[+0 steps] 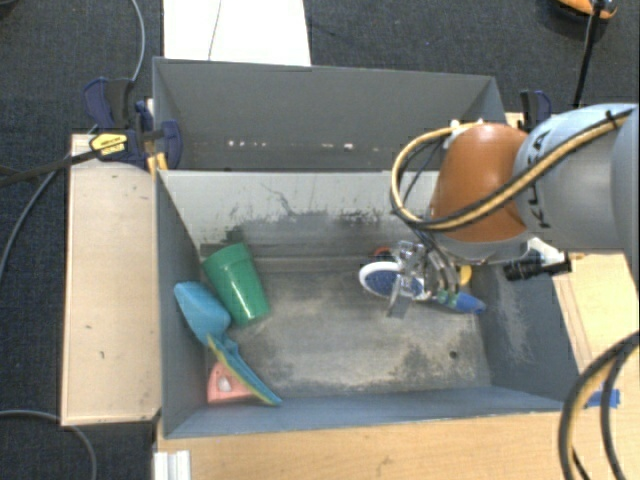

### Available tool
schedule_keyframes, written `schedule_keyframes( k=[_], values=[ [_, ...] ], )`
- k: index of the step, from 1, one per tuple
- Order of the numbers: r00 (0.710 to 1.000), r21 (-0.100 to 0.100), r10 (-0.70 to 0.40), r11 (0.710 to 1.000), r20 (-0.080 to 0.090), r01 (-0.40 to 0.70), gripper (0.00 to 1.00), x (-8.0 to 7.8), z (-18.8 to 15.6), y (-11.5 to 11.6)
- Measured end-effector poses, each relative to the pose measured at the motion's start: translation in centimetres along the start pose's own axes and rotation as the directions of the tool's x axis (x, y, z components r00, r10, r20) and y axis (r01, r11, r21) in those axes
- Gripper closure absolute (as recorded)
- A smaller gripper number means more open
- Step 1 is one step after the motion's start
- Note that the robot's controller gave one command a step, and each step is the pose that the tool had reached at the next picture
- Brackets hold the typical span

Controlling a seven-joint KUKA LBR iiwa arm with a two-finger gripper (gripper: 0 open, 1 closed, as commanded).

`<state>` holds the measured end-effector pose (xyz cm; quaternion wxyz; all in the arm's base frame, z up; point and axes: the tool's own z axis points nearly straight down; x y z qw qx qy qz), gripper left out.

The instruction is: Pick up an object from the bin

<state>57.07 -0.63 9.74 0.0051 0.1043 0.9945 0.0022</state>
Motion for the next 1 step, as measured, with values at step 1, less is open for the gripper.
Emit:
schedule_keyframes(
  k=[1],
  values=[
    [1.0, 0.0, 0.0, 1.0, 0.002, 0.0, 1.0, -0.08, -0.71, 0.02]
  ],
)
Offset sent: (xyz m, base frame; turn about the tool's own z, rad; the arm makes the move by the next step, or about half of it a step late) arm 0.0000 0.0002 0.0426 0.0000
